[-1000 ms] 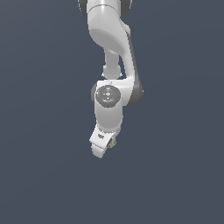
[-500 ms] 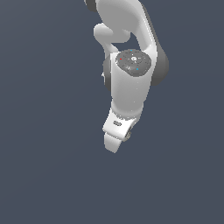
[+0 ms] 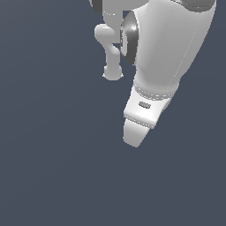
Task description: Pick up the object and move it to a goal position.
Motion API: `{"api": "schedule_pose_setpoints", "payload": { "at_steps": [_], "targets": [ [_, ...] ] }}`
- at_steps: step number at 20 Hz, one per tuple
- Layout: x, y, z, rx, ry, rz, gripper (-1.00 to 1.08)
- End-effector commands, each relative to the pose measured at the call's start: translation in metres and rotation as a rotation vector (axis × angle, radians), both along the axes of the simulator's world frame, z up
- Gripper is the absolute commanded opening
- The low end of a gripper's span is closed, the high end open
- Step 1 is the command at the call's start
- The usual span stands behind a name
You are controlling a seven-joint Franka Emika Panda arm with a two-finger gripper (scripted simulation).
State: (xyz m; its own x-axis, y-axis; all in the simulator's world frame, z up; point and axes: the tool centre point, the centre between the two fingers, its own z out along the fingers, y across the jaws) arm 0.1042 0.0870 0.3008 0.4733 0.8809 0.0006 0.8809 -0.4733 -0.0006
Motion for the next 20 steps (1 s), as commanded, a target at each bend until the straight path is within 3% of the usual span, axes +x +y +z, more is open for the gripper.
{"api": "schedule_pose_setpoints", "payload": {
  "at_steps": [1, 9, 20],
  "targets": [
    [0.003, 0.009, 0.018, 0.000, 0.000, -0.001, -1.00],
    [0.010, 0.024, 0.049, 0.000, 0.000, -0.001, -1.00],
    [0.013, 0.030, 0.060, -0.001, 0.000, -0.001, -1.00]
  ]
}}
